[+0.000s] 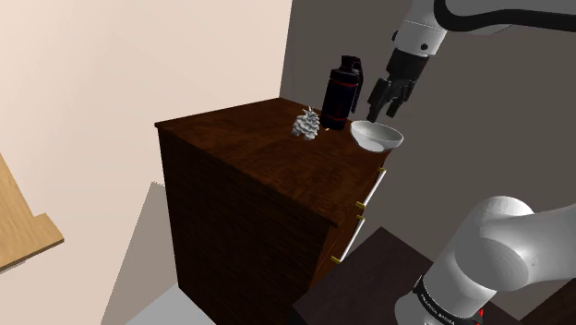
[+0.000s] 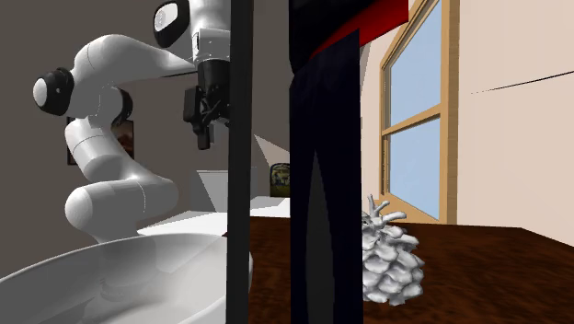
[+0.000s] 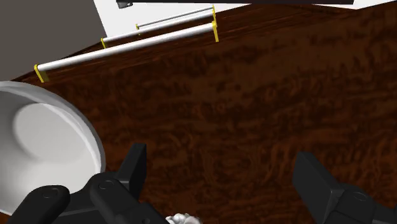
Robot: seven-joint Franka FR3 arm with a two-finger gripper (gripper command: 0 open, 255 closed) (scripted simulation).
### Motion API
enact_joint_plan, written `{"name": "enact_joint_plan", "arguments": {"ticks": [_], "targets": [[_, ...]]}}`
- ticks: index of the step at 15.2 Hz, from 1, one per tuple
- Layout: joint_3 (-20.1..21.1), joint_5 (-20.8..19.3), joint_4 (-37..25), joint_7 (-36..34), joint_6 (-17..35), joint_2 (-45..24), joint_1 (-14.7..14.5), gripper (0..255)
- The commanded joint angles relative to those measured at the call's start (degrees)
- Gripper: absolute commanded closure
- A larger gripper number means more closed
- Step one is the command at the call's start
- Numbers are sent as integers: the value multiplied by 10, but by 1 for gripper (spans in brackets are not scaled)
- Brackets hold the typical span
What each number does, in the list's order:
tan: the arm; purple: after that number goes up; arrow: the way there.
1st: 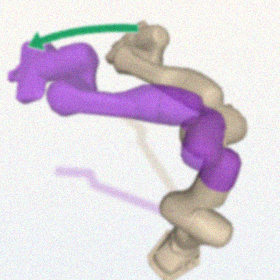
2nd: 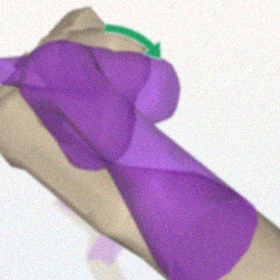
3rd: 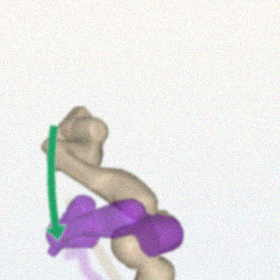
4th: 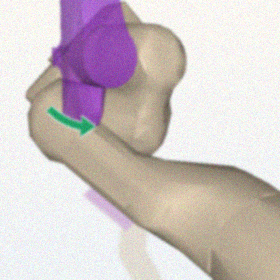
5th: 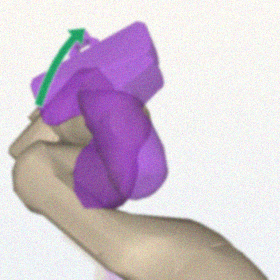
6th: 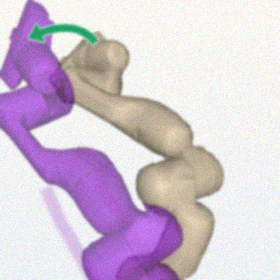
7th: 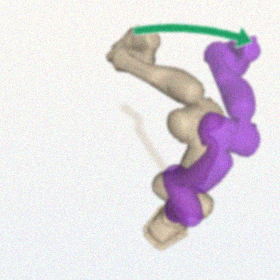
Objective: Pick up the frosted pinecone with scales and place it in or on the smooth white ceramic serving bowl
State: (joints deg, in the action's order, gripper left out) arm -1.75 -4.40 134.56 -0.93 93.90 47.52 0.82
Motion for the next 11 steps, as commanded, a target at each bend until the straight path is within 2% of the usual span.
{"name": "enact_joint_plan", "arguments": {"ticks": [1,11], "targets": [[0,0,0,0,0,0,0,0],[-35,32,-139,-4,87,-232,2,0]]}}
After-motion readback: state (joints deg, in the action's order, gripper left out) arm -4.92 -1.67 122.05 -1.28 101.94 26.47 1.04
